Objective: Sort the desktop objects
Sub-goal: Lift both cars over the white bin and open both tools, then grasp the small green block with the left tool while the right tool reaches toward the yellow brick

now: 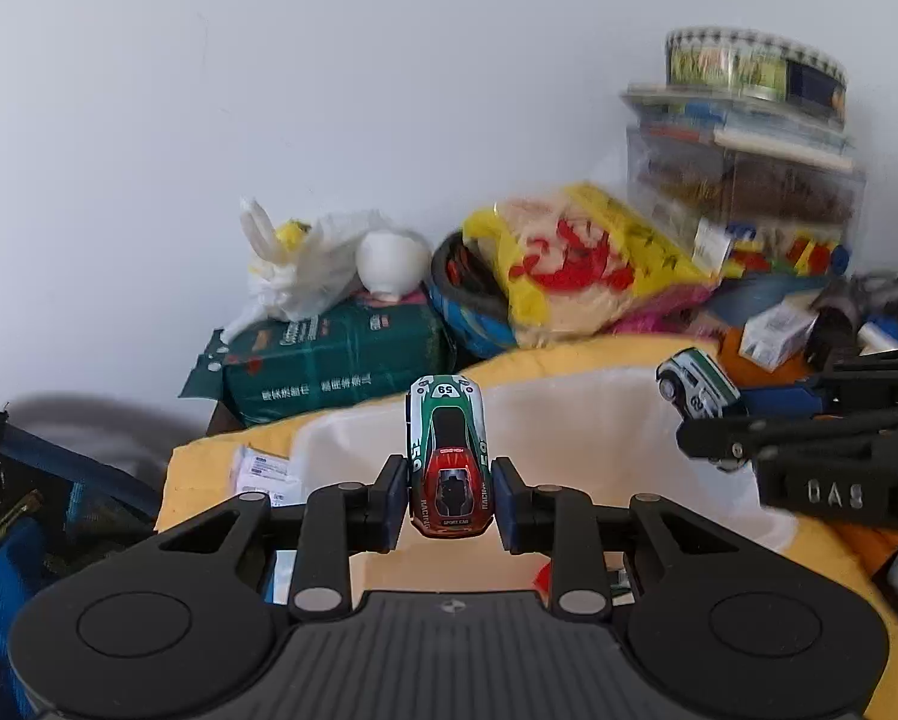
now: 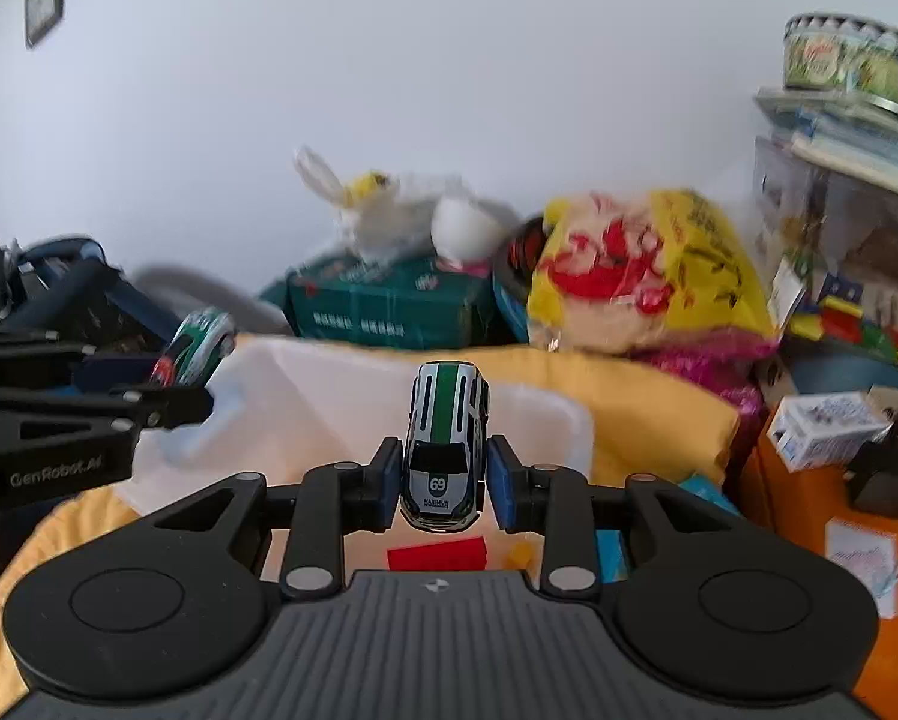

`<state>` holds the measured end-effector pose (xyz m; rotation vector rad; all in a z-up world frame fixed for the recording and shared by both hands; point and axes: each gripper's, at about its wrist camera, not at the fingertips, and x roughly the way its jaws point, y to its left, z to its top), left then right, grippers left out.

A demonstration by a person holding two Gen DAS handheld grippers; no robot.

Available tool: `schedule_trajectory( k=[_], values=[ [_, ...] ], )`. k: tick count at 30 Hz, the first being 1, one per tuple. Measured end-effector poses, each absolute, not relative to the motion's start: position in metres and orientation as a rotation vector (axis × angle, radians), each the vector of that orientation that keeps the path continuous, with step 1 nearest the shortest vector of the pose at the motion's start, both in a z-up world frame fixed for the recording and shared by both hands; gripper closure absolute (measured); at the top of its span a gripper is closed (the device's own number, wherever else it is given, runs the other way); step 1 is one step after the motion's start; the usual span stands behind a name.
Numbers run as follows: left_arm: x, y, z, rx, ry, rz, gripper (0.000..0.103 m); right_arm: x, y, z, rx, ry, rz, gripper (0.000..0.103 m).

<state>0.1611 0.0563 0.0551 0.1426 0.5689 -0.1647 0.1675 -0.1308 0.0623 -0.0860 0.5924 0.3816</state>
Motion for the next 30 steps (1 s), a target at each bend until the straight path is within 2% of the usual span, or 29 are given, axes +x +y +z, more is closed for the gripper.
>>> schedule_trajectory(
  k=[3,6,8,12,17,25,30],
  values=[
    [0.175,0.059,0.042,0.106,0.617,-0.130,0.069,0.174,-0.123,0.047,-0.095,0.634,0.388,0.068],
    [0.175,0.063,0.041,0.062,0.643,-0.132,0.064,0.171,-0.115,0.041,-0.153,0.639,0.382,0.067],
    [0.165,0.063,0.045,0.063,0.612,-0.152,0.052,0.163,-0.117,0.045,-0.145,0.614,0.397,0.066],
    [0.139,0.063,0.056,0.084,0.564,-0.172,0.051,0.148,-0.124,0.053,-0.142,0.593,0.417,0.064],
    [0.099,0.068,0.056,0.075,0.559,-0.198,0.042,0.122,-0.142,0.057,-0.146,0.586,0.444,0.059],
    [0.029,0.070,-0.002,0.011,0.706,-0.236,0.041,0.071,-0.172,0.029,-0.164,0.665,0.430,0.060],
    [-0.001,0.061,-0.046,-0.009,0.817,-0.230,0.041,0.063,-0.177,-0.020,-0.034,0.851,0.442,0.068]
  ],
)
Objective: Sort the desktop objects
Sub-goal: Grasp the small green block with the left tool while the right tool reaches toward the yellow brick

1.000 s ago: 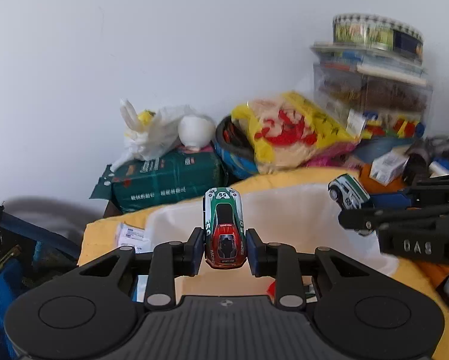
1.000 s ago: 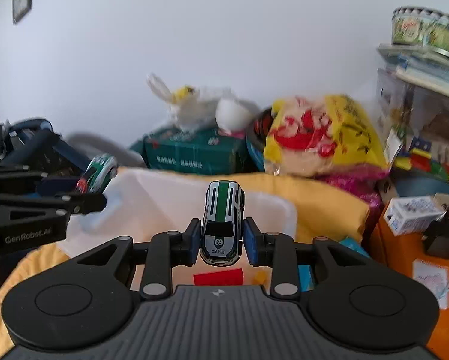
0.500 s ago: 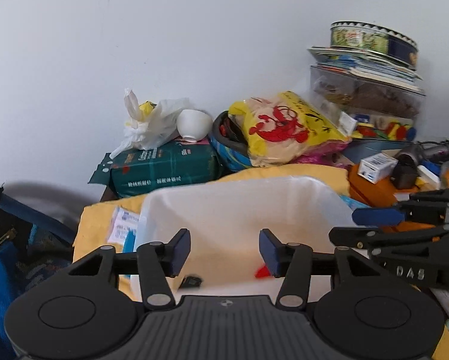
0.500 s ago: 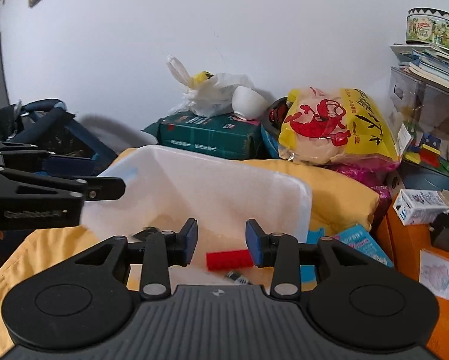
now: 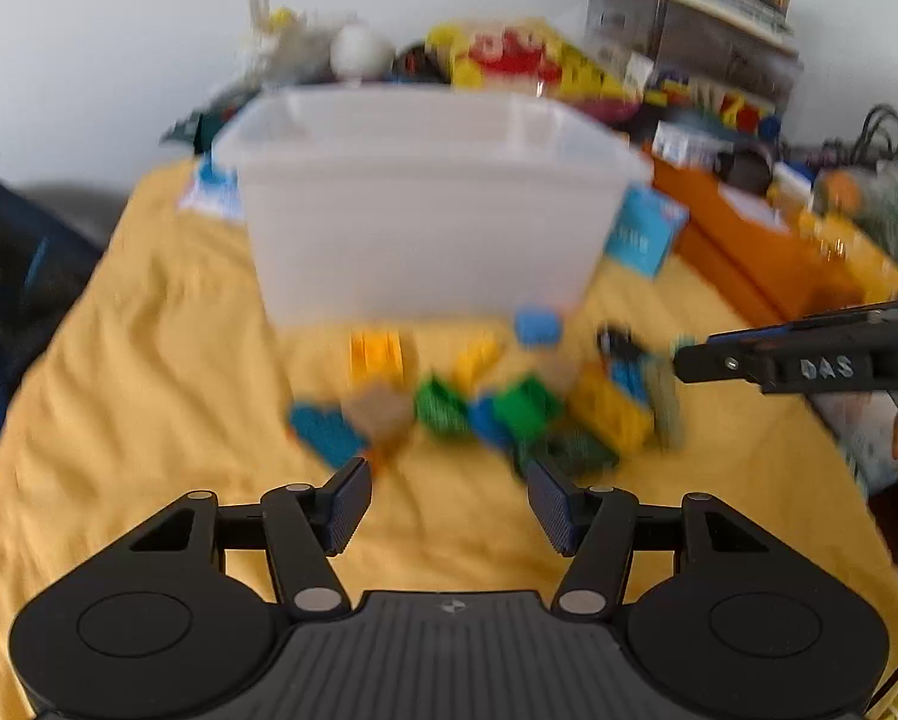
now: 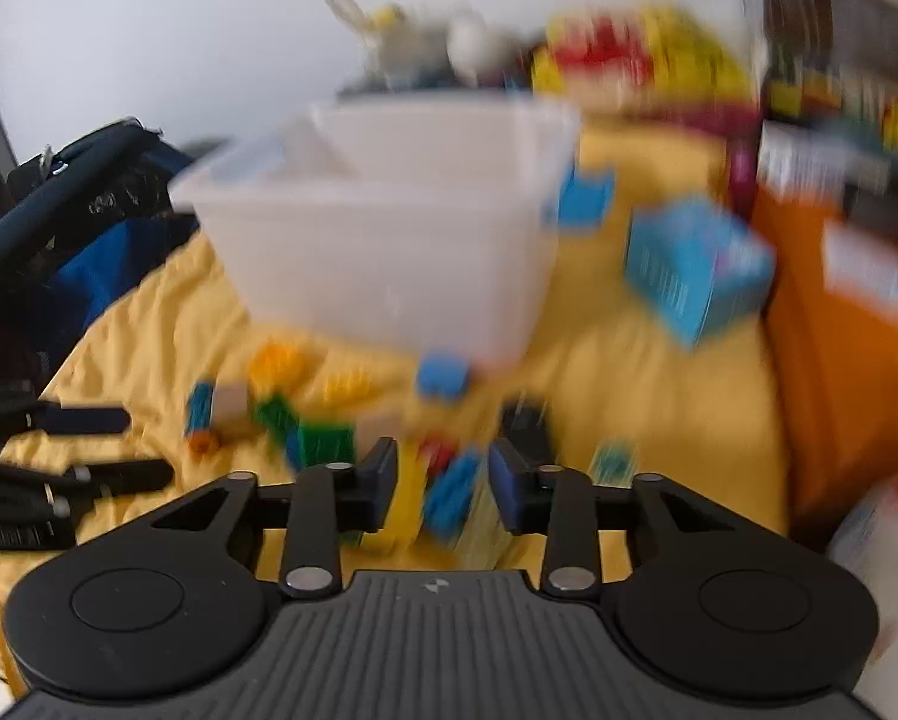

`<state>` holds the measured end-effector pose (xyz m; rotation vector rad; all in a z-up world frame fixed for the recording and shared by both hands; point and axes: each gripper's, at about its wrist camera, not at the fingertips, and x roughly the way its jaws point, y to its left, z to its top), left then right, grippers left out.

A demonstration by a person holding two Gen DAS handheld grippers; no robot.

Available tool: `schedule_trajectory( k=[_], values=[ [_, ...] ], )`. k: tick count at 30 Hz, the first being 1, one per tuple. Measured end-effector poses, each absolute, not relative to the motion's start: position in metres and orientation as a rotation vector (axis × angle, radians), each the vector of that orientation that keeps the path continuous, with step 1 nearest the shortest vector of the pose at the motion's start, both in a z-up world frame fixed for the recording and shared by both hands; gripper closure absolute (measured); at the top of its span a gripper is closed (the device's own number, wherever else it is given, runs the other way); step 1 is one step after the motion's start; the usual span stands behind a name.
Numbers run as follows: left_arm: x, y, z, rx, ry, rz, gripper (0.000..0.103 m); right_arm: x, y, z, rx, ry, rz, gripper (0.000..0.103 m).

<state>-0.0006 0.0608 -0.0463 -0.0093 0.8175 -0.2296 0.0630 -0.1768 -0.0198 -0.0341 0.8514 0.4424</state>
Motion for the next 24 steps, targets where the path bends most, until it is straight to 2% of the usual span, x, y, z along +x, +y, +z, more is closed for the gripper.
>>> schedule_trajectory(
  k=[6,10,11,12,16,24],
  values=[
    [-0.018,0.053,-0.062,0.026,0.837,-0.244,0.041,0.068,-0.176,-0.052,0.169,0.960,0.417,0.068],
    [-0.015,0.050,-0.056,0.028,0.805,-0.255,0.041,0.072,-0.169,-0.063,0.168,0.991,0.419,0.069],
    [-0.011,0.048,-0.054,0.035,0.793,-0.264,0.041,0.072,-0.168,-0.065,0.164,0.997,0.414,0.079],
    [-0.005,0.045,-0.053,0.051,0.786,-0.267,0.041,0.071,-0.167,-0.067,0.150,0.998,0.421,0.079],
    [0.024,0.030,-0.054,0.127,0.783,-0.300,0.041,0.050,-0.163,-0.056,0.011,0.930,0.447,0.079],
    [0.059,-0.015,-0.071,0.404,0.763,-0.431,0.043,0.002,-0.156,-0.056,-0.485,0.786,0.370,0.079]
  ],
)
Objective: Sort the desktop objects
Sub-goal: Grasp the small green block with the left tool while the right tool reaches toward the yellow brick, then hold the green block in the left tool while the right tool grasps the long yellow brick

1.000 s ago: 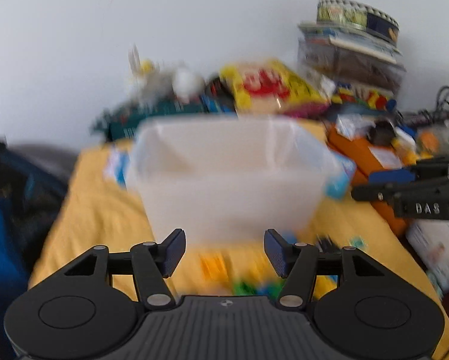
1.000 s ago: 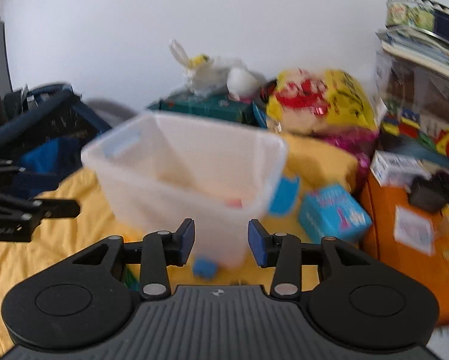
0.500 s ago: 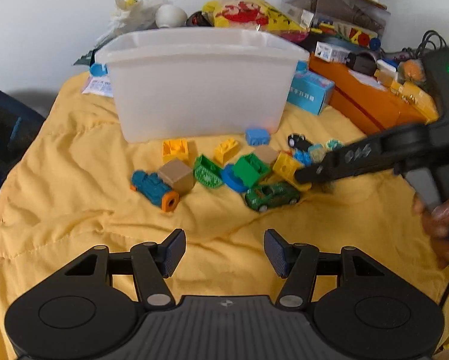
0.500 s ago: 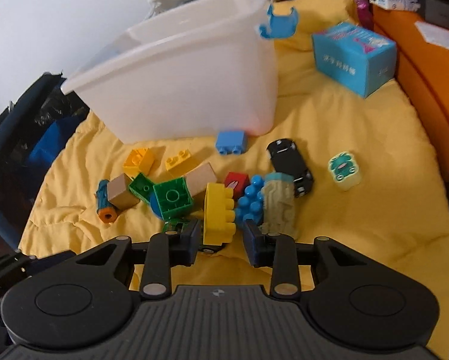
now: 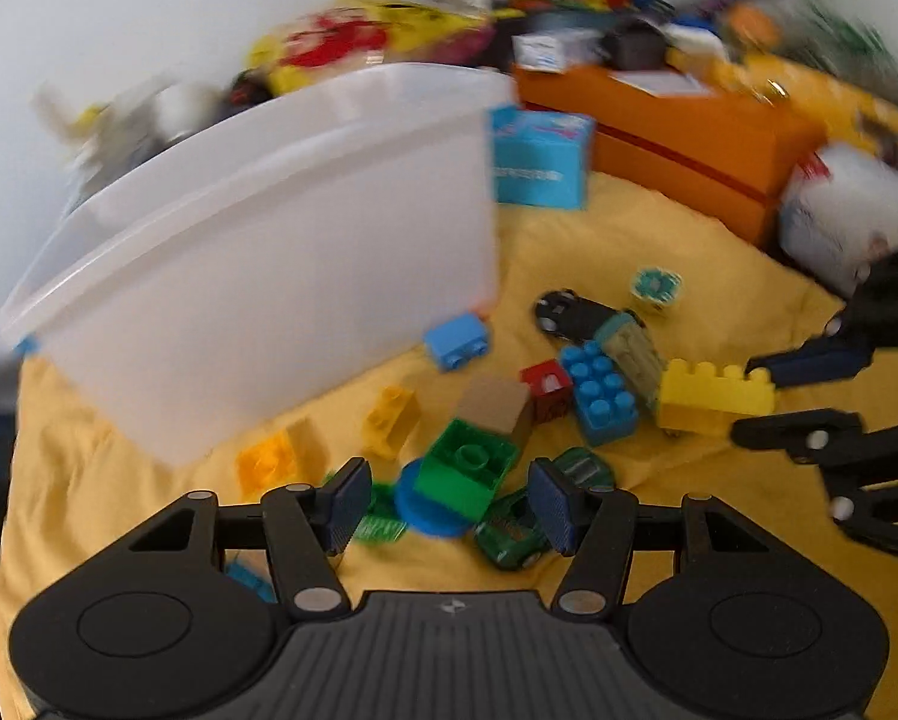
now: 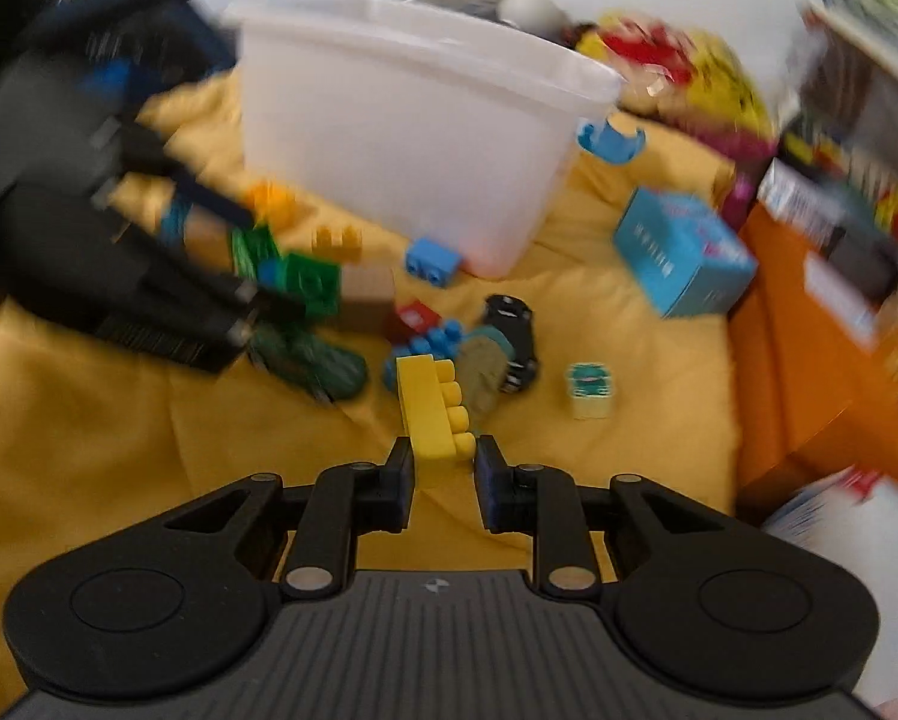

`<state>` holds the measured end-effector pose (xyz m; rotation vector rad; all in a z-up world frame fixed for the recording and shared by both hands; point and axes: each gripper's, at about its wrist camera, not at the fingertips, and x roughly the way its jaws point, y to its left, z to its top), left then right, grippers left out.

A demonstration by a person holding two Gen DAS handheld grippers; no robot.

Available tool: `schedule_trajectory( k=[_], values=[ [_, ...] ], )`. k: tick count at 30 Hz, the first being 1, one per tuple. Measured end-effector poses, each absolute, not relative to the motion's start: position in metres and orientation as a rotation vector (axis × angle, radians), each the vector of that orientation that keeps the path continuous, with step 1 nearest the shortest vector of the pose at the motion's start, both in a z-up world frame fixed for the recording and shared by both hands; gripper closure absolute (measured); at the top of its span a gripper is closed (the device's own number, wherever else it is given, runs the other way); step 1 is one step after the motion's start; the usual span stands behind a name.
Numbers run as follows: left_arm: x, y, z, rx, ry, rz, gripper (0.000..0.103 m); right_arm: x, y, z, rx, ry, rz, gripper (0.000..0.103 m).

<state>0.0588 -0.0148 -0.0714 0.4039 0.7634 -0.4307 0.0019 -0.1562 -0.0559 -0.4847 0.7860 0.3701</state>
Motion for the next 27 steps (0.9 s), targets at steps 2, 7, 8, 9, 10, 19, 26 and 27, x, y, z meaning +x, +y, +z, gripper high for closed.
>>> schedule_trajectory(
  k=[2,7,8,9,10,19,26,27],
  values=[
    [0.066,-0.021,-0.079,0.449,0.782,-0.463,0.062,-0.006,-0.151,-0.065,-0.607,0.764,0.359,0.079],
    [0.068,-0.013,-0.067,0.358,0.827,-0.457,0.064,-0.023,-0.142,-0.084,-0.744,0.739,0.390,0.078],
    [0.063,-0.010,-0.063,0.348,0.835,-0.447,0.064,-0.025,-0.142,-0.083,-0.735,0.741,0.405,0.078],
    [0.058,-0.005,-0.058,0.343,0.849,-0.436,0.064,-0.027,-0.141,-0.083,-0.726,0.740,0.421,0.078],
    [0.051,-0.001,-0.054,0.340,0.861,-0.427,0.064,-0.029,-0.139,-0.082,-0.721,0.737,0.438,0.078],
    [-0.017,0.047,-0.063,0.352,1.040,-0.303,0.064,-0.036,-0.133,-0.068,-0.548,0.760,0.626,0.061],
    [-0.029,0.051,-0.071,0.321,1.042,-0.275,0.061,-0.017,-0.148,-0.054,-0.350,0.774,0.579,0.059],
    [-0.027,0.049,-0.070,0.309,1.034,-0.282,0.061,-0.015,-0.151,-0.053,-0.325,0.779,0.572,0.058]
  ],
)
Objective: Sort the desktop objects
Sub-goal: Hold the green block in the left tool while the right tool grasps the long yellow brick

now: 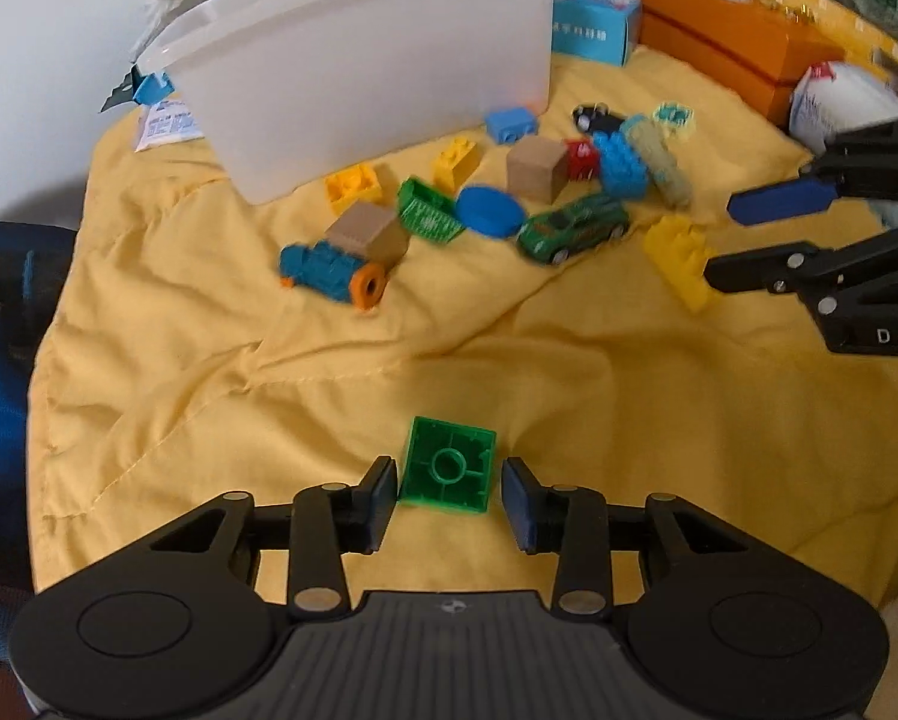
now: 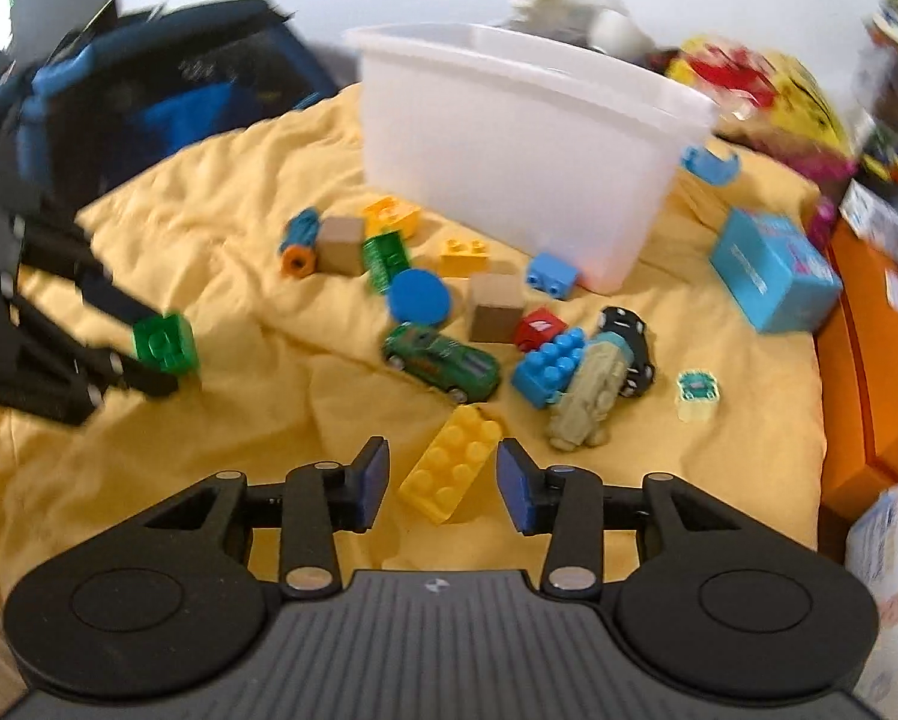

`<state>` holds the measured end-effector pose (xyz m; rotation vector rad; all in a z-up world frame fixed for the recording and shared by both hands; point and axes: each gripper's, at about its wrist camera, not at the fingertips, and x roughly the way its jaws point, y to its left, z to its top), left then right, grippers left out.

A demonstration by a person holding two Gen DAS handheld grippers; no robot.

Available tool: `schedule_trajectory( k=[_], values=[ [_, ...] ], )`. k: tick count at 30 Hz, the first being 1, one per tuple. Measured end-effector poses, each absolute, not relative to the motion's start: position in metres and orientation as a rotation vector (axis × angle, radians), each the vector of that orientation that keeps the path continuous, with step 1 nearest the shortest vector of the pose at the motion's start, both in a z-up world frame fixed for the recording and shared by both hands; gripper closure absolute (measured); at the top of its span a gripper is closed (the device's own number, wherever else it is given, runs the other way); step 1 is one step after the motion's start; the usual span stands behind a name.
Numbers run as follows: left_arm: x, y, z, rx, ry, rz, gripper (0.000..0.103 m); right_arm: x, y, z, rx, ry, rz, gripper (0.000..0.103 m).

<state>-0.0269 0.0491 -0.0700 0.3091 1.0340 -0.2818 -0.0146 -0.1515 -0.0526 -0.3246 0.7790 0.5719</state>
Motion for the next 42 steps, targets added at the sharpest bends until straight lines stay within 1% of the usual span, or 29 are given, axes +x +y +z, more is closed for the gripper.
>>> schedule_trajectory(
  k=[4,8,15,21,24,25,33,39,42],
  values=[
    [-0.016,0.036,-0.070,0.253,1.013,-0.307,0.060,-0.009,-0.160,-0.052,-0.273,0.800,0.540,0.057],
    [-0.011,0.024,-0.072,0.198,0.994,-0.312,0.057,-0.009,-0.164,-0.053,-0.254,0.814,0.538,0.057],
    [-0.021,0.008,-0.071,0.370,0.959,-0.264,0.057,-0.008,-0.163,-0.052,-0.251,0.812,0.541,0.056],
    [-0.027,0.009,-0.060,0.370,0.937,-0.249,0.057,-0.005,-0.163,-0.051,-0.240,0.815,0.529,0.056],
    [-0.040,0.008,-0.042,0.377,0.873,-0.277,0.057,-0.005,-0.162,-0.051,-0.240,0.810,0.523,0.056],
    [-0.045,0.008,-0.039,0.380,0.853,-0.302,0.056,-0.006,-0.162,-0.050,-0.238,0.805,0.520,0.056],
    [-0.040,0.007,-0.070,0.426,0.925,-0.324,0.055,-0.004,-0.161,-0.052,-0.225,0.821,0.523,0.054],
    [-0.032,0.014,-0.084,0.443,0.926,-0.295,0.059,-0.003,-0.163,-0.055,-0.217,0.837,0.516,0.053],
    [-0.025,0.027,-0.085,0.394,0.933,-0.242,0.066,-0.002,-0.165,-0.056,-0.215,0.836,0.514,0.053]
  ],
)
